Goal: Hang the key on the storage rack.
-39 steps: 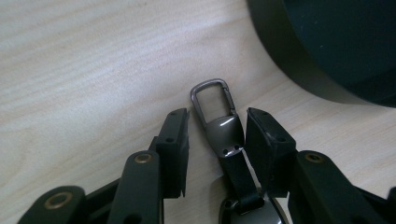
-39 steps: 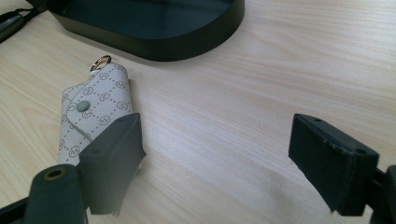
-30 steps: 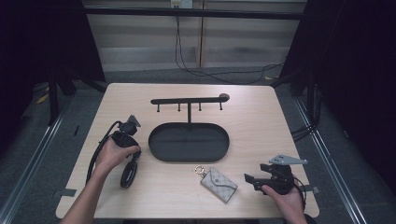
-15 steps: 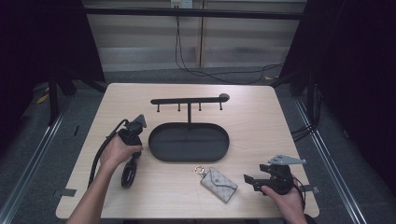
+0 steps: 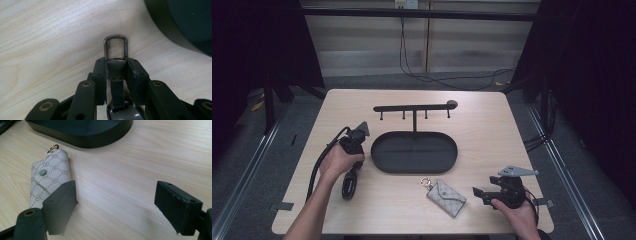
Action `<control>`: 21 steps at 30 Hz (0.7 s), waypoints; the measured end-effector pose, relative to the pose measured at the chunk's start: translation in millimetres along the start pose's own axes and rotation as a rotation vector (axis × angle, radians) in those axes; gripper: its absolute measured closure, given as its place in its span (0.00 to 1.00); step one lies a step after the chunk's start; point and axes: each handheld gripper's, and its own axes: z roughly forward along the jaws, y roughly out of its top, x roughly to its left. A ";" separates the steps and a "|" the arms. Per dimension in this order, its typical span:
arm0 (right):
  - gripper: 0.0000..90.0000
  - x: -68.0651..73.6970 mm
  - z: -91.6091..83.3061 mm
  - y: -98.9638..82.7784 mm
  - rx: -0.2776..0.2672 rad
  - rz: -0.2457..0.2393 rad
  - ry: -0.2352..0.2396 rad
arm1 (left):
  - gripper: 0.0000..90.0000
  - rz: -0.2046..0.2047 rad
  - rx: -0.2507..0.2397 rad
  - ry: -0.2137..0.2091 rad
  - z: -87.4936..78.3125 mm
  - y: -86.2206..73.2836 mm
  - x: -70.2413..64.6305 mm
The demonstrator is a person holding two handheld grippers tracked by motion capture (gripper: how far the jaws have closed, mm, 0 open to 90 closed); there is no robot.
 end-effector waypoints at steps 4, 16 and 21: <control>0.20 -0.4 0.5 0.1 0.001 -0.002 -0.002 | 0.79 0.001 -0.001 -0.040 -0.2 -1.2 4.7; 0.20 -0.2 0.8 0.0 0.006 0.000 -0.005 | 0.79 -0.031 -0.028 -0.078 -13.4 -10.6 11.3; 0.20 -0.9 1.5 0.2 0.008 0.000 -0.003 | 0.79 -0.007 -0.046 -0.091 -18.8 -14.9 8.8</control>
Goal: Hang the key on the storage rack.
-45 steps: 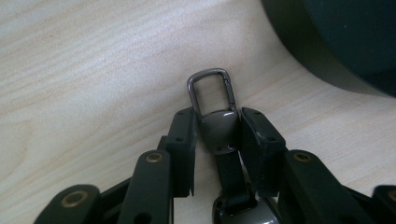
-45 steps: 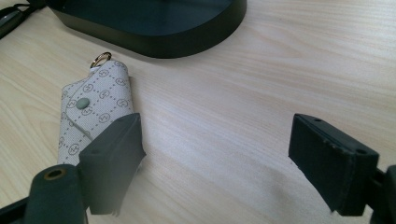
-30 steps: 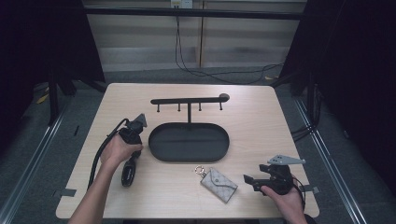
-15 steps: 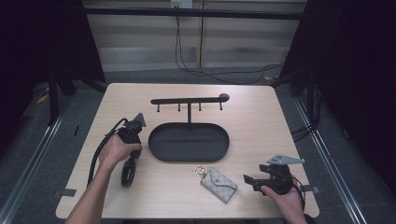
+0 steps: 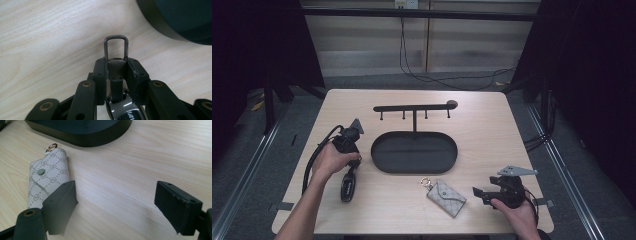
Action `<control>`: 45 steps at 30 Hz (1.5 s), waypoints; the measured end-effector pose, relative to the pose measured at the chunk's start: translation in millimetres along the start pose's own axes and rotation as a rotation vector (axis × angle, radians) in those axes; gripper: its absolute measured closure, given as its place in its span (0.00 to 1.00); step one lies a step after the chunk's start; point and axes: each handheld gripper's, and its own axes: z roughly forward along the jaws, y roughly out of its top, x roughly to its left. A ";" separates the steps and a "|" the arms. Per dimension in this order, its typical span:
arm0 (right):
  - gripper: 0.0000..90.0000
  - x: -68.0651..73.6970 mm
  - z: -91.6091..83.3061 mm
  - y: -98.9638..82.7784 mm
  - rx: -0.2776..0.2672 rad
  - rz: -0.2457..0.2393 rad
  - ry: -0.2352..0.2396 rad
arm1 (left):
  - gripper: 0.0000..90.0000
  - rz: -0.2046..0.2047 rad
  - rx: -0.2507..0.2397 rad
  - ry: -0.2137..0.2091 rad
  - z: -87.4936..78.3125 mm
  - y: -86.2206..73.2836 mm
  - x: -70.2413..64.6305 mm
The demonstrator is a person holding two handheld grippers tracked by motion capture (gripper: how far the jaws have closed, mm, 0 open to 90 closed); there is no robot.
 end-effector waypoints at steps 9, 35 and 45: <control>0.20 -0.1 0.3 0.1 0.005 0.004 -0.003 | 0.79 0.027 -0.021 0.002 -14.5 -5.2 -1.1; 0.20 -0.2 0.5 -0.1 0.007 0.006 -0.003 | 0.79 0.076 -0.109 0.016 -65.6 -17.5 -8.9; 0.20 -0.8 0.9 -0.1 0.012 0.007 -0.008 | 0.79 0.088 -0.150 0.034 -82.4 -19.6 -16.5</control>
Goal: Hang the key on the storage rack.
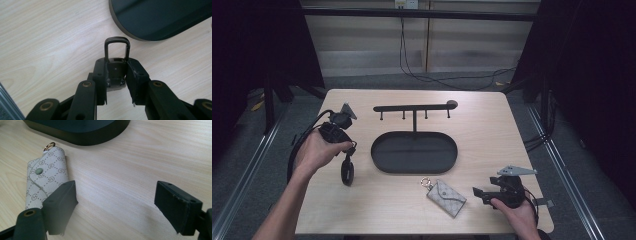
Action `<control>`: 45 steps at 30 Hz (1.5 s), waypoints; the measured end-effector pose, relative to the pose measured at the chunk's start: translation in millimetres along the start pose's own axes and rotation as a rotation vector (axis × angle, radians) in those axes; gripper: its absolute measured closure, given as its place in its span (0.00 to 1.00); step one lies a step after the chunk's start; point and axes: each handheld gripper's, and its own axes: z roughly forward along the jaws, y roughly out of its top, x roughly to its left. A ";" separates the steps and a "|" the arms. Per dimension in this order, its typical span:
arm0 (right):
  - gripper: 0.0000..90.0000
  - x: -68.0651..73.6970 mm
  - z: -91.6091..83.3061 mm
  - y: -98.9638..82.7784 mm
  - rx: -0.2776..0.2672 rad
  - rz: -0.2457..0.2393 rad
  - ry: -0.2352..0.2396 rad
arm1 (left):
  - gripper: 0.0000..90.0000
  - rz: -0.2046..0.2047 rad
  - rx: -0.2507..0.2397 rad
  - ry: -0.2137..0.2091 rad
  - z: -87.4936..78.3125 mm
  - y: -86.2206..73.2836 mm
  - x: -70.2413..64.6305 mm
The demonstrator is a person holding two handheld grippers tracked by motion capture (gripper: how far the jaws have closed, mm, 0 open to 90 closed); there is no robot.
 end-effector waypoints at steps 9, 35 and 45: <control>0.20 0.0 0.4 0.0 0.008 0.007 -0.004 | 0.79 -0.004 0.005 0.020 -12.0 1.6 0.1; 0.20 -0.4 1.0 0.0 0.013 0.006 -0.003 | 0.79 0.038 0.027 0.007 -44.5 16.5 -11.2; 0.20 -0.3 0.7 -0.1 0.012 0.008 -0.001 | 0.79 0.023 0.019 0.003 -58.7 25.5 -17.9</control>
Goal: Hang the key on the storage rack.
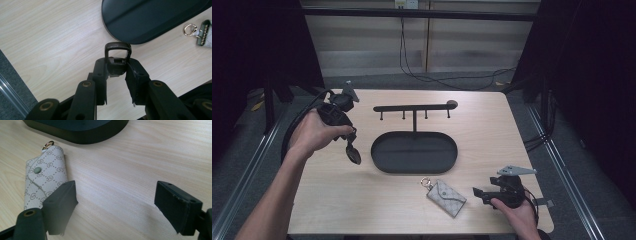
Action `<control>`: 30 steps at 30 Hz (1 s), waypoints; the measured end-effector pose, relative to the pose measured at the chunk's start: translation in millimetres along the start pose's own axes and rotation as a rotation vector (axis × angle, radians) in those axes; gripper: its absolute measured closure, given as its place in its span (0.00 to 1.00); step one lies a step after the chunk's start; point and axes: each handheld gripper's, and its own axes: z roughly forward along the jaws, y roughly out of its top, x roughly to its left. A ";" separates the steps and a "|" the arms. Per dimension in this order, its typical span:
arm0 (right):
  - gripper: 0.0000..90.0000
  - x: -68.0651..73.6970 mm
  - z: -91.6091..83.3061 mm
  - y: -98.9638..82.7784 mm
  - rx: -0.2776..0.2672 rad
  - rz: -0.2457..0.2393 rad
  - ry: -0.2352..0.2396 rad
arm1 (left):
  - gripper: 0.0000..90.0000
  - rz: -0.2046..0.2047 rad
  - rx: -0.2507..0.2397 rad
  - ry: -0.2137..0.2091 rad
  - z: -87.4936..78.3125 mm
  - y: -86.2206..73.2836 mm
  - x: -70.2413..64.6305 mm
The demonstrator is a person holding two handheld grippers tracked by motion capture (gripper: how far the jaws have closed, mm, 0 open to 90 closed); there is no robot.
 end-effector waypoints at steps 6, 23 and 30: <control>0.20 0.0 0.0 0.0 0.000 -0.001 0.000 | 0.79 0.004 0.003 -0.003 -3.4 6.2 -4.3; 0.20 0.6 -0.1 -0.2 -0.002 -0.007 0.007 | 0.79 0.056 0.033 -0.023 -2.1 34.5 -27.1; 0.20 0.5 -0.3 -0.2 -0.003 -0.007 0.009 | 0.79 0.062 0.043 -0.035 0.7 48.9 -33.7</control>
